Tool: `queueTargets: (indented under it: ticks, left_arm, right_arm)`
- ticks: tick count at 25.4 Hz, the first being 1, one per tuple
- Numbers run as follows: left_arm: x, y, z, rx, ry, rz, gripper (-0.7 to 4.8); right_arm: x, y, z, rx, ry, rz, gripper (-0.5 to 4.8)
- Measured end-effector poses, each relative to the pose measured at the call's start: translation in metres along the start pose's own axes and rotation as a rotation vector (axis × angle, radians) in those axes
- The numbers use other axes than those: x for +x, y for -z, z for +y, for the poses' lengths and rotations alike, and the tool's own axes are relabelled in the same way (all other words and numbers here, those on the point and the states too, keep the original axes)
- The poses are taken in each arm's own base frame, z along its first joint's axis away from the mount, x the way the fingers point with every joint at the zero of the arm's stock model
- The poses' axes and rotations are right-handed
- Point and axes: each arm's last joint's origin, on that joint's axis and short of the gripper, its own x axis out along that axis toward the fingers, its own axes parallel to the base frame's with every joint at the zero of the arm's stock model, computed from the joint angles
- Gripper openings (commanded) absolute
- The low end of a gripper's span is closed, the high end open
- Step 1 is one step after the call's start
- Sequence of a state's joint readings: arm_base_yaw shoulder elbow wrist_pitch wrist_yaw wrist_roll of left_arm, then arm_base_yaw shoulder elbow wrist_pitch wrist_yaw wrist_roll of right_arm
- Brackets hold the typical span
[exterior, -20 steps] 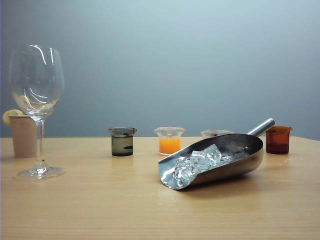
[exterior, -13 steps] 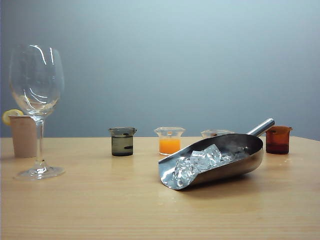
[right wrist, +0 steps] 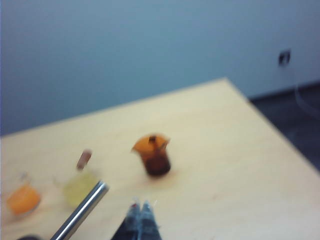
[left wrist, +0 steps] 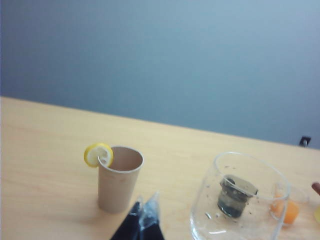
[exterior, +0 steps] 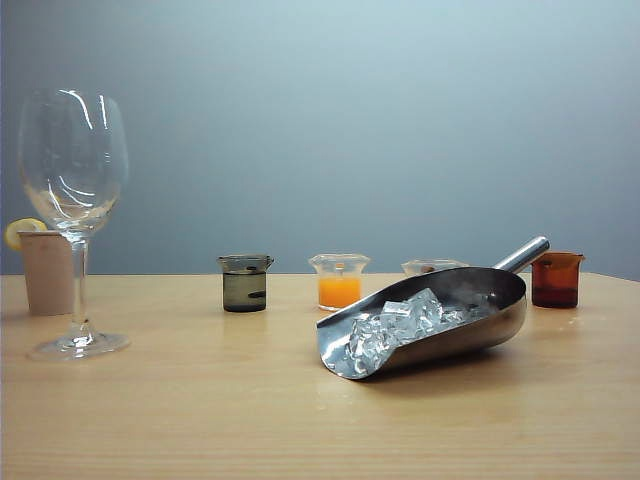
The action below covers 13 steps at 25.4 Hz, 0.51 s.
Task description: Pick up the ice scoop on the desk filled with ice cubes, pour the ice into the goblet, and finally put the scoop back on the table.
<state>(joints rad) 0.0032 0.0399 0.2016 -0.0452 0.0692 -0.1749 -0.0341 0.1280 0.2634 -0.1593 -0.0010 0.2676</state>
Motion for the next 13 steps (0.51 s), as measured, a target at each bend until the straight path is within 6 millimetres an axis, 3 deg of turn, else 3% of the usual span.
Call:
queueTargets:
  ticks: [1, 3, 7, 10, 11, 13]
  left_arm:
    - [0.0, -0.005, -0.001, -0.001, 0.002, 0.02, -0.05]
    - [0.007, -0.019, -0.004, -0.005, 0.028, 0.075, -0.05]
    - [0.02, -0.034, -0.007, 0.001, 0.067, 0.14, -0.05]
    - [0.03, -0.06, -0.015, 0.013, 0.13, 0.144, -0.05]
    - [0.033, -0.079, -0.023, 0.025, 0.184, 0.112, -0.05]
    - [0.037, -0.092, -0.03, 0.036, 0.229, 0.102, -0.05]
  right_arm:
    - [0.002, -0.005, 0.002, 0.007, -0.006, 0.027, -0.09]
    - [0.015, -0.034, 0.012, 0.044, -0.041, 0.071, -0.09]
    - [0.041, -0.054, 0.02, 0.116, -0.084, 0.181, -0.09]
    - [0.065, -0.048, 0.023, 0.197, -0.183, 0.287, -0.09]
    - [0.078, -0.044, 0.023, 0.255, -0.215, 0.324, -0.09]
    - [0.089, -0.037, 0.022, 0.304, -0.215, 0.368, -0.09]
